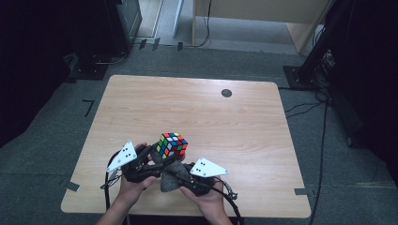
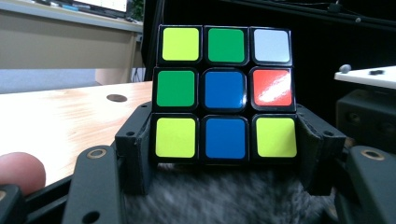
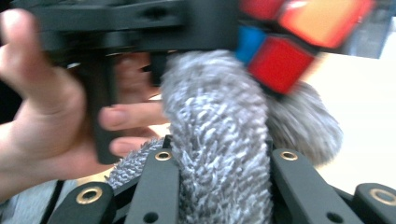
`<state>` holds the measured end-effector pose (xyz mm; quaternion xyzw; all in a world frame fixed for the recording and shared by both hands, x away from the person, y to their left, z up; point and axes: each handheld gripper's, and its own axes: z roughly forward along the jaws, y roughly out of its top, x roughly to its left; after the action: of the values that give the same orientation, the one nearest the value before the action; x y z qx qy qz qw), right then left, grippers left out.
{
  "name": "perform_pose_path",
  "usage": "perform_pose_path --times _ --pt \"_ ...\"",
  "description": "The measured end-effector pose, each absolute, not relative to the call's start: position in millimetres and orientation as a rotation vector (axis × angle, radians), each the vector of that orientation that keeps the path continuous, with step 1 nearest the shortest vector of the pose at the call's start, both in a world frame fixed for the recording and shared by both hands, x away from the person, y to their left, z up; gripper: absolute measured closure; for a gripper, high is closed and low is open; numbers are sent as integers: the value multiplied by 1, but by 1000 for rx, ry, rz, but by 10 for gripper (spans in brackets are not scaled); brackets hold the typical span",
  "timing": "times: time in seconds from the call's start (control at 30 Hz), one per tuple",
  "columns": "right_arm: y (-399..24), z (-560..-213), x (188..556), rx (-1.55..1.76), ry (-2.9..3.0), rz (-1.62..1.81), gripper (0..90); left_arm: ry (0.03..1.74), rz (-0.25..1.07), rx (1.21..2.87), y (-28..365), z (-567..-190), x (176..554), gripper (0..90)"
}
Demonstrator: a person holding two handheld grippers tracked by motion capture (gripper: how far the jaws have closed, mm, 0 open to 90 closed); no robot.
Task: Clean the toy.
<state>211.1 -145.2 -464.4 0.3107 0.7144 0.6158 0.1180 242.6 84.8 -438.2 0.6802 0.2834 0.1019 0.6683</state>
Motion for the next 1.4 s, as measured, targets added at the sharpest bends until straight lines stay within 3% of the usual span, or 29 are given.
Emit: perform_pose_path --times 0.37,0.67,1.07,1.4 --pt "-193 -472 231 1125 1926 1571 733 672 204 1529 95 -436 248 347" --pt "-131 -473 209 832 2236 1749 725 637 205 1576 83 -440 243 346" --pt "-190 -472 231 1192 1924 1783 732 670 179 1507 97 -436 249 347" --pt "-146 -473 216 930 2170 1737 716 641 174 1579 87 -439 246 347"
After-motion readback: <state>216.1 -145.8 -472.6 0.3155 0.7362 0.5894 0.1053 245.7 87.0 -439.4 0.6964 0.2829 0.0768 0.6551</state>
